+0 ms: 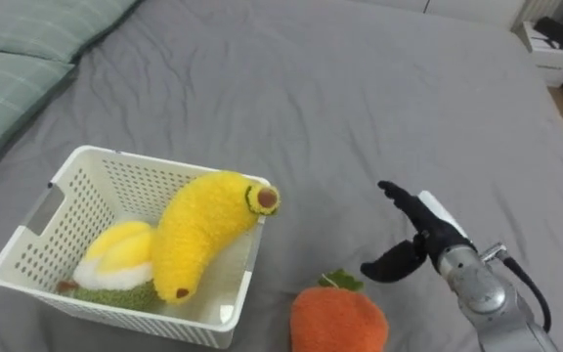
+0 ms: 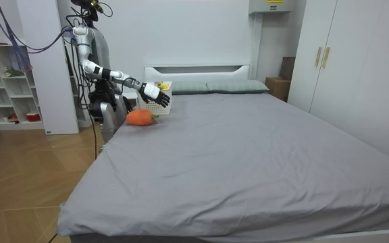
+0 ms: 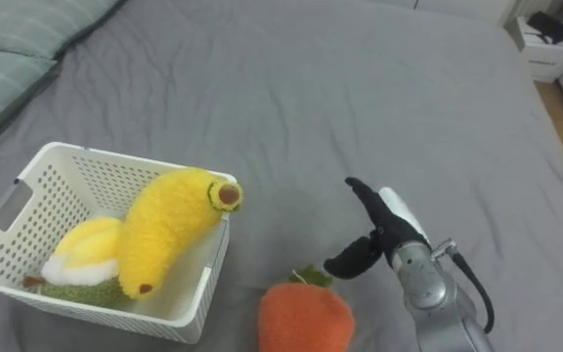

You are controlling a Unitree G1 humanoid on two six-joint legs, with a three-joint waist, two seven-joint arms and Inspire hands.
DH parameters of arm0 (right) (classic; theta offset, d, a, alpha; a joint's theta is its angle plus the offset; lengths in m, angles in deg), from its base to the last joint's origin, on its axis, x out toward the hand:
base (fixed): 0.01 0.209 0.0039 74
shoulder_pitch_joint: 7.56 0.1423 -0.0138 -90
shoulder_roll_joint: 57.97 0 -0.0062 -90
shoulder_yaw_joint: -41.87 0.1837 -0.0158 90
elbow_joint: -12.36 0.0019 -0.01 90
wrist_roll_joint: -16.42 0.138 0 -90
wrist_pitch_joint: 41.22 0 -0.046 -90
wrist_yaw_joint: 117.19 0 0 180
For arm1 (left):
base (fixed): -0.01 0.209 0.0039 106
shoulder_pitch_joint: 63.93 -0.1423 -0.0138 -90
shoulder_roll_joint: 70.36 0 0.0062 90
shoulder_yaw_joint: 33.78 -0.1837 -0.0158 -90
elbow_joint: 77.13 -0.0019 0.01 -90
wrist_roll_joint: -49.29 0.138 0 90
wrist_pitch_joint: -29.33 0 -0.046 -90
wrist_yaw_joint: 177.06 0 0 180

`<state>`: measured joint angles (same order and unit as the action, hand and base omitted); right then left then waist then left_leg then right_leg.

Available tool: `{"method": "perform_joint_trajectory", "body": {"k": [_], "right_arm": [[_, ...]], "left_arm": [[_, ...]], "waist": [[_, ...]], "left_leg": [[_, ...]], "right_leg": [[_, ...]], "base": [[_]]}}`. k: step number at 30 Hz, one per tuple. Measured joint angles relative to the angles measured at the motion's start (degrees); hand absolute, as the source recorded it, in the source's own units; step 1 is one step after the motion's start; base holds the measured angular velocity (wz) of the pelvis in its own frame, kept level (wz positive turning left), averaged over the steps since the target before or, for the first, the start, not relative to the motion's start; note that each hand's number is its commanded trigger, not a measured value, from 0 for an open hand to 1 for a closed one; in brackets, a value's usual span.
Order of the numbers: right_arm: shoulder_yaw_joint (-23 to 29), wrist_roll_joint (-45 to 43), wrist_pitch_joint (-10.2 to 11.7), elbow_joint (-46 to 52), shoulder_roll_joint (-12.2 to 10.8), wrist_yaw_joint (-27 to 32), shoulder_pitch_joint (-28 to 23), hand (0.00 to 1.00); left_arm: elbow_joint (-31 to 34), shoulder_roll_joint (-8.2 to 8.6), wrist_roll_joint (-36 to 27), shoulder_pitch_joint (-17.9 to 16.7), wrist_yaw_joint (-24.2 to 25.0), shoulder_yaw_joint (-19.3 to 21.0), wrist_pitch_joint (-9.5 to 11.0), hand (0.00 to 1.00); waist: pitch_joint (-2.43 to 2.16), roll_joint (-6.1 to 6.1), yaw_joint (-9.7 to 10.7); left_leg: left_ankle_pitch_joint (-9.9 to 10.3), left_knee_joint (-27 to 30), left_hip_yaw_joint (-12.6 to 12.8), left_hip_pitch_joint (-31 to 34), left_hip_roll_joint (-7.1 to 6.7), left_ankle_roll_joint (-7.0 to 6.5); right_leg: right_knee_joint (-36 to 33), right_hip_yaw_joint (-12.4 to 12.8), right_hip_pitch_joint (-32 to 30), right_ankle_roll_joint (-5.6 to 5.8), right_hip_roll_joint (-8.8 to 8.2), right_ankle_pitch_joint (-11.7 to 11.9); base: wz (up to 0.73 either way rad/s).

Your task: Collect toys from the bed

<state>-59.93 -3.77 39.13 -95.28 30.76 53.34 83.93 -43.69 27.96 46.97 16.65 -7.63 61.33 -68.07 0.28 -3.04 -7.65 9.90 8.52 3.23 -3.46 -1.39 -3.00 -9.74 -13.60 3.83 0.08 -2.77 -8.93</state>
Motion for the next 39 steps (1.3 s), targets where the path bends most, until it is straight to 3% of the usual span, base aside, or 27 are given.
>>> {"method": "perform_joint_trajectory", "body": {"k": [7,16,19,20,39], "right_arm": [[-4.97,-4.01,-1.52,-3.94,-1.68,-6.73,-1.18,0.0],[-5.06,-7.52,-1.8,-3.94,-3.63,-15.06,-1.23,0.01],[-5.03,-7.78,-1.94,-3.94,-3.72,-16.29,-1.96,0.79],[-5.02,-8.39,-2.27,-3.93,-3.73,-16.93,-2.01,1.0],[-4.95,-11.48,-2.98,-3.95,-3.94,-20.11,-2.11,1.0]], "left_arm": [[-0.16,0.03,-0.42,0.34,0.08,-1.0,0.02,0.0],[0.51,0.09,-2.02,0.04,2.41,-1.01,0.44,0.0],[1.07,0.09,-2.02,-0.19,2.89,-0.99,0.44,0.0],[1.32,0.09,-2.02,-0.29,3.05,-0.99,0.44,0.0],[1.51,0.24,-2.02,-0.28,4.28,-0.91,0.44,0.0]], "waist": [[0.15,0.41,-0.36],[-0.09,0.27,-1.02],[-0.23,0.13,-1.69],[-0.26,0.09,-1.95],[-0.02,0.35,-2.29]], "left_leg": [[0.03,0.25,-0.18,1.46,-0.1,-0.06],[0.02,0.3,-0.43,1.82,-0.11,-0.06],[0.02,0.28,-0.41,1.85,-0.12,-0.06],[0.02,0.28,-0.41,1.87,-0.12,-0.07],[0.03,0.19,-0.42,1.96,-0.13,-0.07]], "right_leg": [[-0.04,-0.69,-0.98,0.03,-0.1,0.02],[0.03,-1.29,-1.52,0.05,-0.22,0.01],[0.01,-1.28,-1.56,0.05,-0.24,0.01],[0.01,-1.28,-1.57,0.05,-0.24,0.01],[0.04,-1.31,-1.69,0.06,-0.21,0.0]], "base": [[0.01],[0.02],[0.0],[0.0],[0.0]]}}
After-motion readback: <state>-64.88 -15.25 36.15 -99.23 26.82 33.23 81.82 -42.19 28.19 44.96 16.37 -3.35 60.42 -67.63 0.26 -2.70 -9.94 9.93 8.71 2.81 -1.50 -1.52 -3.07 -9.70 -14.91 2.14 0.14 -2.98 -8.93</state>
